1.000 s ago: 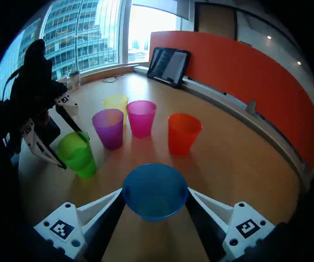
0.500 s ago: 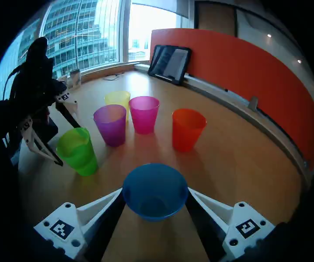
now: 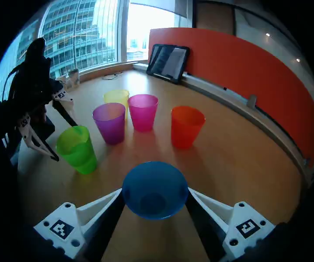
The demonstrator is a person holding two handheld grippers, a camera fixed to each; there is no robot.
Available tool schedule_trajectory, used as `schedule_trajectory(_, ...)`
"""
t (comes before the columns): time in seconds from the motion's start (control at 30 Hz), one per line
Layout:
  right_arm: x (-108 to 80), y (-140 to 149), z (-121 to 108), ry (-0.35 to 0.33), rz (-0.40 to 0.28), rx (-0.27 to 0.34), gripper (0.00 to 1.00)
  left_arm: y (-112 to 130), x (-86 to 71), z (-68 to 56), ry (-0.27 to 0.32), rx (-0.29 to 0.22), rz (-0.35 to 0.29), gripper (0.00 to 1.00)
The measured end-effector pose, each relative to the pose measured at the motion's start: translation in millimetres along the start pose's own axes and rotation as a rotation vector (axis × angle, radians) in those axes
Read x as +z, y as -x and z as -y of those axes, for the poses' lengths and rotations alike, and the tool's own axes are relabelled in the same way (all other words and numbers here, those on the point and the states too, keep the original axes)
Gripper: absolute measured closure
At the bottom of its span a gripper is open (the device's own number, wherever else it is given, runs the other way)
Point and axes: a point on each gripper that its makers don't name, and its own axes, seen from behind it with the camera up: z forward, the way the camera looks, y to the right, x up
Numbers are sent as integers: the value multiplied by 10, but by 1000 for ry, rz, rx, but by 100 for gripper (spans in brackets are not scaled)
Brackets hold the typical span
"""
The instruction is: Pour water
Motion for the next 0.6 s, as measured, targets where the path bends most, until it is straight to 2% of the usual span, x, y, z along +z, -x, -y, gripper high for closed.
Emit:
schedule_trajectory(0.13,-11,9,2,3,0,-2,0,2,-13,1,-6,1,0,2)
schedule_trajectory(0.37,-82,9,26,9,-7,3,0,12,-85,36,-28,-11,-5,2)
schedule_trajectory(0.6,-231,93,14,36,-12,10,0,74,-246,113,-75,-32,-15,2)
